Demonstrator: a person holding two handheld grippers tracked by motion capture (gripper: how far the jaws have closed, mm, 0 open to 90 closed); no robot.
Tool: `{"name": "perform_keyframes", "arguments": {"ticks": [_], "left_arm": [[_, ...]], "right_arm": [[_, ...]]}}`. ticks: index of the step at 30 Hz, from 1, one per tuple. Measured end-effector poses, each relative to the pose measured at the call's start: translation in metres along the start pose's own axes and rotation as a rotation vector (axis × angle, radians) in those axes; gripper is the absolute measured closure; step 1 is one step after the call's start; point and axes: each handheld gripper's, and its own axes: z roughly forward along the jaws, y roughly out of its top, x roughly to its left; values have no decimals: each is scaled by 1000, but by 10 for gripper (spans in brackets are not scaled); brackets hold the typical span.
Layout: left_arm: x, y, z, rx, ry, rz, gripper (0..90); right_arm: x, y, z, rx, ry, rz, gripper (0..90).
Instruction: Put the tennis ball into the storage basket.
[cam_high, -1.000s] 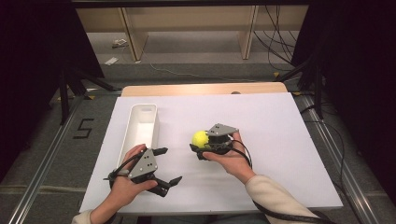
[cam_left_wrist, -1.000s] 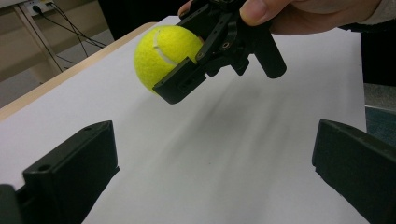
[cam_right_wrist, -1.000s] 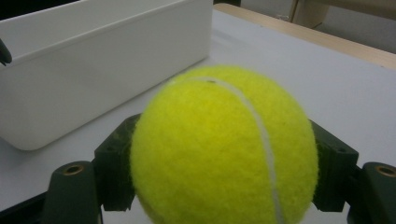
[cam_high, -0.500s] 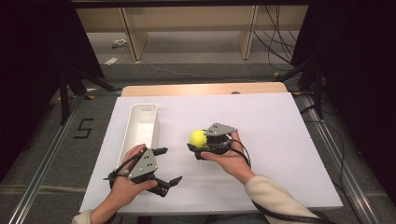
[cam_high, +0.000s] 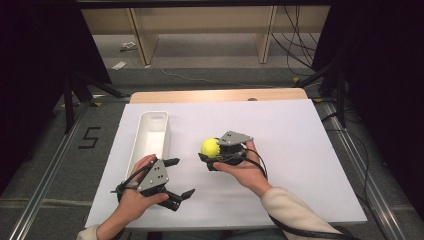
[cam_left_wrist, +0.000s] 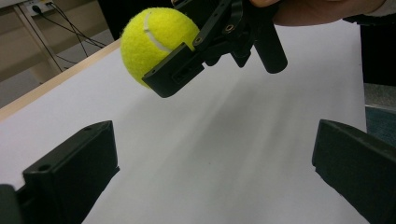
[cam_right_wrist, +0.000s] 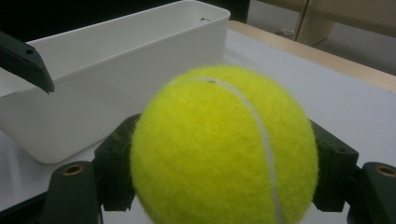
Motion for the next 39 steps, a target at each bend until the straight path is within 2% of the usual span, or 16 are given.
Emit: {"name": "perform_keyframes", "arguments": {"ticks": [39], "left_arm": [[0,1,-1,-5,-1,1,0]], "right_arm": [[7,12,5,-29,14,-3,267]]}}
